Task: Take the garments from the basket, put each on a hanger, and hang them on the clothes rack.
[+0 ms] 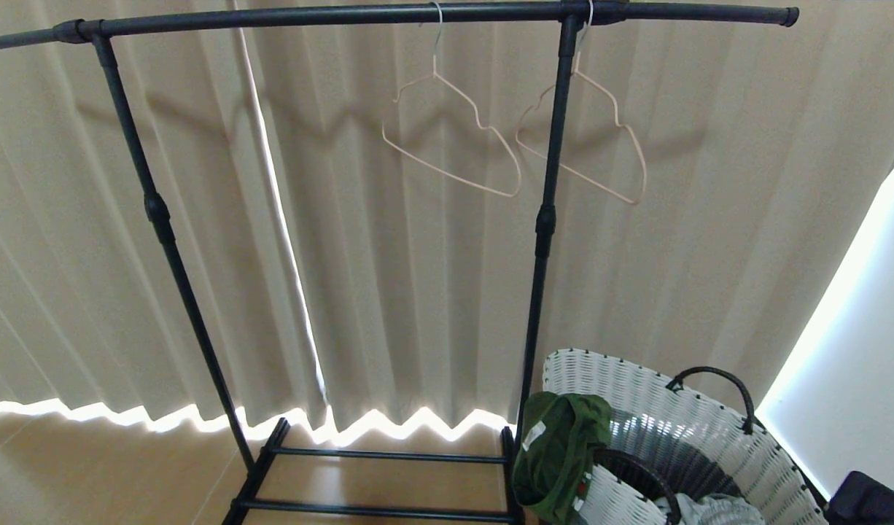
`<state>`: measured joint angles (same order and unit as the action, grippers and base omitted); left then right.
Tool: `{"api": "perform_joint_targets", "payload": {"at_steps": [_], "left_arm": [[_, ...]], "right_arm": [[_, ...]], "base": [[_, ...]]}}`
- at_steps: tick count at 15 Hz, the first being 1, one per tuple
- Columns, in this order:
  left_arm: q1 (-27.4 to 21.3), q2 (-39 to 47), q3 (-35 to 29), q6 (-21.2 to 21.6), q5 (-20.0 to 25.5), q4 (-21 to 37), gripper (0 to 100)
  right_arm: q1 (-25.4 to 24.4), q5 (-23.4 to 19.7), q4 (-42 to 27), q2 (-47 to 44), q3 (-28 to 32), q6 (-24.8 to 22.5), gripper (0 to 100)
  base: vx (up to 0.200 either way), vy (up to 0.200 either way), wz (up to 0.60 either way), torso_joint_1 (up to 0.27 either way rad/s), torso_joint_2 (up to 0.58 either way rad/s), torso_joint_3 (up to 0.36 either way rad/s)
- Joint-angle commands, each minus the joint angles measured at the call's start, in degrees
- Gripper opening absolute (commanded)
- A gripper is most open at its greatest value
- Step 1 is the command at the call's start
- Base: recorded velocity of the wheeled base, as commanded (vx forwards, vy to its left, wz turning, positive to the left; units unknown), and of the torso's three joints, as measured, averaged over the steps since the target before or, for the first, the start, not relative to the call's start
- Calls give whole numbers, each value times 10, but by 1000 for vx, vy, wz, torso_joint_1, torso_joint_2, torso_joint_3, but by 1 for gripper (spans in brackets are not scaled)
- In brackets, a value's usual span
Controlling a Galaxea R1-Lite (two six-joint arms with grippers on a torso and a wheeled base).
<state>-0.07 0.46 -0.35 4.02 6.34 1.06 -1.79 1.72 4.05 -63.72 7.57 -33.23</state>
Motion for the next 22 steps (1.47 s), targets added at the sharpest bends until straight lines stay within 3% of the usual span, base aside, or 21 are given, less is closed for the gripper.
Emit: {"api": "perform_joint_targets", "payload": {"at_steps": [1,8,11,13,14,19,22], "left_arm": [[1,0,0,0,0,0,100],[1,0,0,0,0,0,100],[1,0,0,0,1,0,100],[1,0,0,0,1,0,100],[1,0,0,0,1,0,100],[1,0,0,0,2,0,100],[1,0,0,-1,5,0,100]], "right_arm": [[0,0,68,-180,-1,-32,100],[8,-1,316,-386,-14,-37,100],[31,2,386,-425,-13,-46,100],[39,1,396,-423,-19,-55,100],[40,0,396,-415,-23,-55,0],[38,-7,395,-306,-50,-54,0],[38,-8,389,-143,-75,-53,0]], "base": [[0,0,0,0,0,0],[0,0,0,0,0,0],[0,0,0,0,0,0],[0,0,0,0,0,0],[0,0,0,0,0,0],[0,0,0,0,0,0],[0,0,0,0,0,0]]}}
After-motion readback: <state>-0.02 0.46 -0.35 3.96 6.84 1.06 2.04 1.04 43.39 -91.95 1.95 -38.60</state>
